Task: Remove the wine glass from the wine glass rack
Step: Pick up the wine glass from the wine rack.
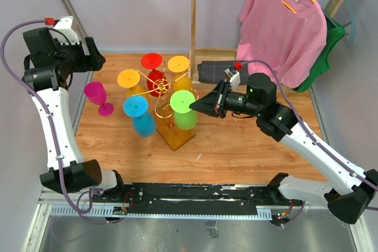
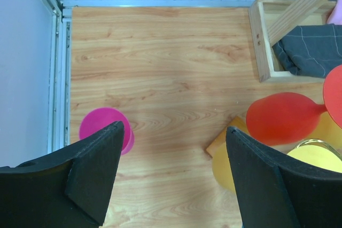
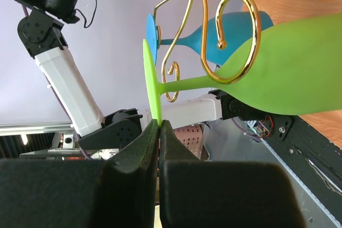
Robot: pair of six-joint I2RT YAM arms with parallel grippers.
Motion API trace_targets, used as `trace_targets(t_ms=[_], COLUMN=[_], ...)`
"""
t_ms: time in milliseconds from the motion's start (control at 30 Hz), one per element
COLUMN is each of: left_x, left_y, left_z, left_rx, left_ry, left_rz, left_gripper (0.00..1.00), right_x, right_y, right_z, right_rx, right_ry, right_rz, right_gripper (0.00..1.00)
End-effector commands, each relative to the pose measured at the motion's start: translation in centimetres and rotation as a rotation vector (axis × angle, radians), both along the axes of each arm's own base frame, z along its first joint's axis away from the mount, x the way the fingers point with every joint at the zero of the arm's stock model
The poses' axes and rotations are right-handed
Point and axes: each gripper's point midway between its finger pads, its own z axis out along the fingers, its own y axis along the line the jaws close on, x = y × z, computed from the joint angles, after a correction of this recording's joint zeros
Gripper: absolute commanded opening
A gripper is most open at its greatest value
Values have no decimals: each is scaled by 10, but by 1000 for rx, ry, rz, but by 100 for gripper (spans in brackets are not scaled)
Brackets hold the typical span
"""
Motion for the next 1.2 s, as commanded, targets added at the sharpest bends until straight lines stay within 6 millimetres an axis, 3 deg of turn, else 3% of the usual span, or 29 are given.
trace_targets(t_ms=[0,367,700,900,1167], left_x=[4,10,15,16,13], left_y=[-2,2,6,4,3], left_z=[5,3,3,2,5], left_rx=[-9,-20,-15,-21,-17], left_ry=[-11,-1,1,3,-2], left_rz=[-7,11,22,14,10], left_gripper=[82,82,82,82,82], right_x=[-6,-30,-41,-29,8], right_y=[-11,-37,-103,-131,-157], right_z=[3,-2,-6,-6,28], right_rx=[4,-27,-134,-157,-193], right_ry=[-4,32,51,8,-166], right_rz=[-19,-43,-305,-468,-677], right_gripper=[1,1,1,1,1])
